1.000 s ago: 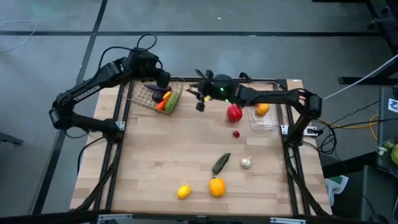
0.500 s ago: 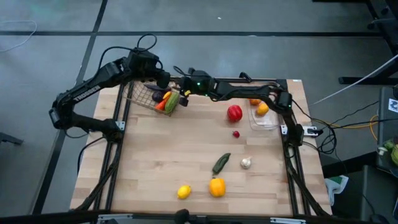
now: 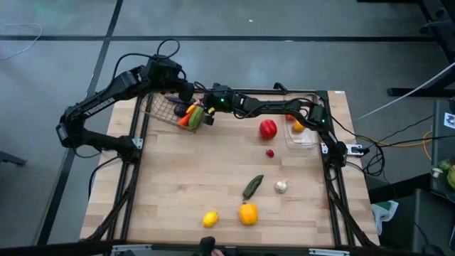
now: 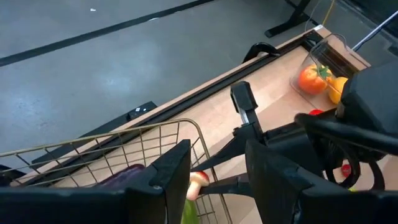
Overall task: Sort produce into baskets
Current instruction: Put the red mushroom into the silver wire basket
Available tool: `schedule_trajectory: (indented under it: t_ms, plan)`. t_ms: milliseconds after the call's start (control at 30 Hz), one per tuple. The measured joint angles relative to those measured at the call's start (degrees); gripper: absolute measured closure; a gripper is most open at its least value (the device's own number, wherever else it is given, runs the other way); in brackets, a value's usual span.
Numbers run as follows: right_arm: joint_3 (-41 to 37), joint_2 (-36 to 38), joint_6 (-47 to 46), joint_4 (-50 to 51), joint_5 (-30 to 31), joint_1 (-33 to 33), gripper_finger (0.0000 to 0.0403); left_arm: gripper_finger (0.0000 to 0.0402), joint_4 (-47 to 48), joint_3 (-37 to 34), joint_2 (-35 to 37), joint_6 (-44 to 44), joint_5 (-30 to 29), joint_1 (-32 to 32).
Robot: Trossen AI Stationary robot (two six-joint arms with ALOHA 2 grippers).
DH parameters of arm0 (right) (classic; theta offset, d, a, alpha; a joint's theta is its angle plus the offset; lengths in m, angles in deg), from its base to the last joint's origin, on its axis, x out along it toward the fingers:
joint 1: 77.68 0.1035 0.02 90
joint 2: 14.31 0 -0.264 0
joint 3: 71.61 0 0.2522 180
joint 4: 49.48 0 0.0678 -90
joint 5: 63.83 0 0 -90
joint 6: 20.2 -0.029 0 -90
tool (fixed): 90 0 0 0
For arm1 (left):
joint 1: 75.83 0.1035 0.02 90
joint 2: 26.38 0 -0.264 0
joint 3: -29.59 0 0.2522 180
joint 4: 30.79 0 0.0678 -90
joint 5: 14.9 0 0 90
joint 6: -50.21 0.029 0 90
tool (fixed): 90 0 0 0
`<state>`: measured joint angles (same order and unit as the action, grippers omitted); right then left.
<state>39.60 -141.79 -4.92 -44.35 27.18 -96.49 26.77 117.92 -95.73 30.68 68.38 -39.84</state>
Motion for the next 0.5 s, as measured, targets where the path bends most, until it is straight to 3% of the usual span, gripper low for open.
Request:
schedule_trajectory:
  t_ms: [333,500]
  plan:
    - [0.0,0.0,0.03,-0.13,0.03,0.02,0.0312,0.0251,2.22,-0.02,0.0,0.0,0.0,0.0]
    - [0.0,0.01,0.04,-0.2,0.05,0.02,0.0286,0.0251,2.33,-0.02,0.0,-0.04,0.0,0.0]
